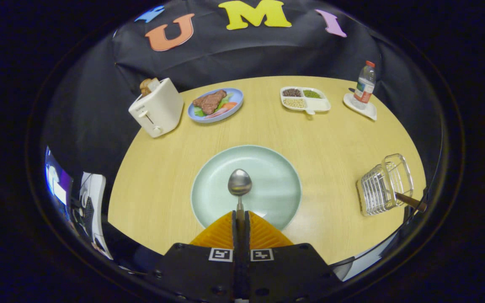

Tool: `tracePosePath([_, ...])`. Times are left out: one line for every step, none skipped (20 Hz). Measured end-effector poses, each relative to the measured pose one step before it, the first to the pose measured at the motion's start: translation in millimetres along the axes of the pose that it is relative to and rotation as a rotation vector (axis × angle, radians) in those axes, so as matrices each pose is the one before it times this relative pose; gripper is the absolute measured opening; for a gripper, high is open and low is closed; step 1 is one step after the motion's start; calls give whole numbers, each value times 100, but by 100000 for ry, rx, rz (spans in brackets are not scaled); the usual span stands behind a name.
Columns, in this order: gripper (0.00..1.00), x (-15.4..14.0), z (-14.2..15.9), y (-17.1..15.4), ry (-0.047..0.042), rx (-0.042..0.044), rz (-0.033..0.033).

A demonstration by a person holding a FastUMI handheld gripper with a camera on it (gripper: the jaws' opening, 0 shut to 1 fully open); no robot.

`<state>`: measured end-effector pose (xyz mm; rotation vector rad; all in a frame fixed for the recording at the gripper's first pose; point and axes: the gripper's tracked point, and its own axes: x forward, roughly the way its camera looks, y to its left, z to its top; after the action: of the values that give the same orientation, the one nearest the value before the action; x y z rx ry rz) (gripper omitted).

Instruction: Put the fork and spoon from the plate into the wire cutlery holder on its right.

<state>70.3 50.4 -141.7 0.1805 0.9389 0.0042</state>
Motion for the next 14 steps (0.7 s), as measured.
tracePosePath([1,-467,267,-378,-591,815,317])
tracePosePath([1,-529,410,-463,-837,652,239])
tracePosePath([1,-624,284,-597,-811,585,180])
tracePosePath([1,-721,383,-594,-800,690,354])
tracePosePath([1,-723,355,-634,-642,714,459])
tracePosePath([1,-742,502,-778,-1063,743,150])
tracePosePath([1,-718,462,-885,-1247,920,-222])
tracePosePath([1,-715,521,-979,-928,1090,-342])
tracePosePath([1,-697,469,-927,-812,1351,-289])
tracePosePath([1,-763,559,-1112,-923,1218,-436])
tracePosePath([1,-796,447,-1146,-1042,1024,-691])
tracePosePath([1,-862,469,-1243,-1181,900,-911])
tracePosePath([1,-684,429,-1033,-1269,1122,-814])
tracePosePath([1,-818,358,-1100,-870,958,-614])
